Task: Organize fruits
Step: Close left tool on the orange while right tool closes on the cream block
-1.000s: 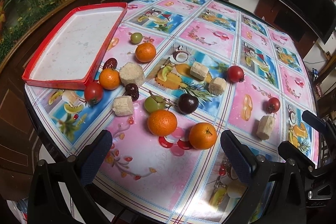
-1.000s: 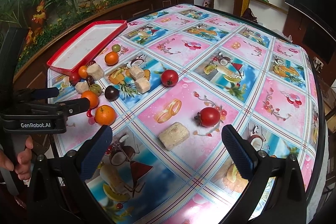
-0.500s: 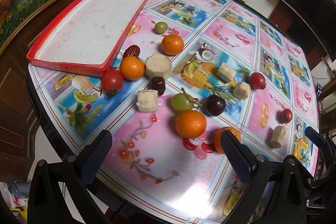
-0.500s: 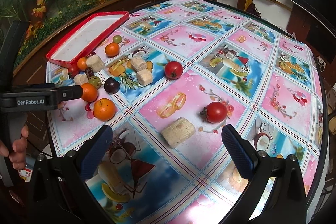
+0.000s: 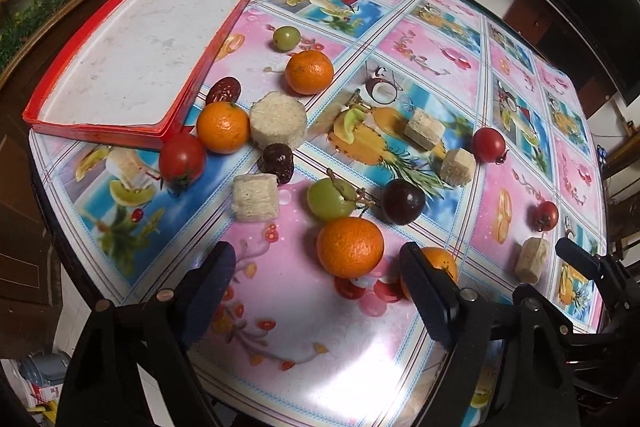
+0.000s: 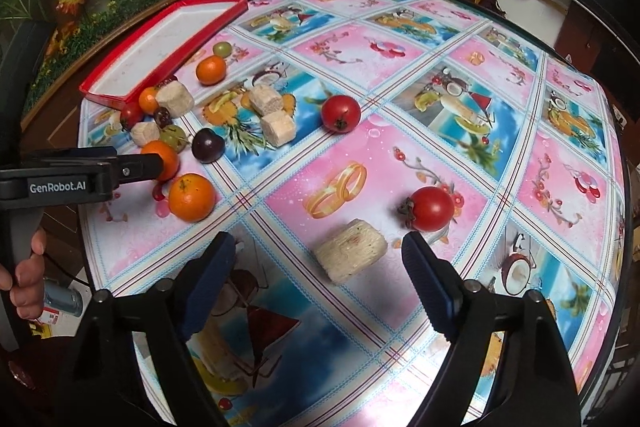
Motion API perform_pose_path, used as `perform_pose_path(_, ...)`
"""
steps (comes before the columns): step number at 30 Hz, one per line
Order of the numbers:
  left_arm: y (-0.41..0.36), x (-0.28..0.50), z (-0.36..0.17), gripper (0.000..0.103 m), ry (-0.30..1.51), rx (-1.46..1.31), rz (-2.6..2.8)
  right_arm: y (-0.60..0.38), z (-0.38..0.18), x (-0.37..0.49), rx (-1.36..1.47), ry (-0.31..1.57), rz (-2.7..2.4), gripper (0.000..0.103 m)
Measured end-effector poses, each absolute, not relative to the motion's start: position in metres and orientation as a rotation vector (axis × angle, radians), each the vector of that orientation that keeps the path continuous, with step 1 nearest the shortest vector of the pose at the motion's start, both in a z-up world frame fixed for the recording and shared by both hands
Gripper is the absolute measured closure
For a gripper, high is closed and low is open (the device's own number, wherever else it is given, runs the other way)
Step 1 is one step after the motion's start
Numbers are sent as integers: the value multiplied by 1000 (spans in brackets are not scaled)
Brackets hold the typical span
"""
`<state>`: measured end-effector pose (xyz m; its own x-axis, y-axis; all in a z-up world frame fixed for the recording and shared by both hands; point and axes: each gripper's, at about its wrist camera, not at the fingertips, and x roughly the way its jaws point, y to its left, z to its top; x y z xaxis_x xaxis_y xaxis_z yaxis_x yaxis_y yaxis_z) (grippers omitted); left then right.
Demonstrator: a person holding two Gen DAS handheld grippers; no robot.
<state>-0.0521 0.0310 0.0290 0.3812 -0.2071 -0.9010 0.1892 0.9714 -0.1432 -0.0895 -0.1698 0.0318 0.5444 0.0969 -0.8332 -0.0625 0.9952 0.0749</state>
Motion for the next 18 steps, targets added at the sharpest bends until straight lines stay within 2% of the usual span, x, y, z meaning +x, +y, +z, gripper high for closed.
perform_pose_path(14,25,-44,19,29,1186,9,-269,-169,14,-80,31,1053,74,24)
perform_pose_path(18,23,-44,18,41,1185,24,-280,-169,10,-79,27,1066,65,29)
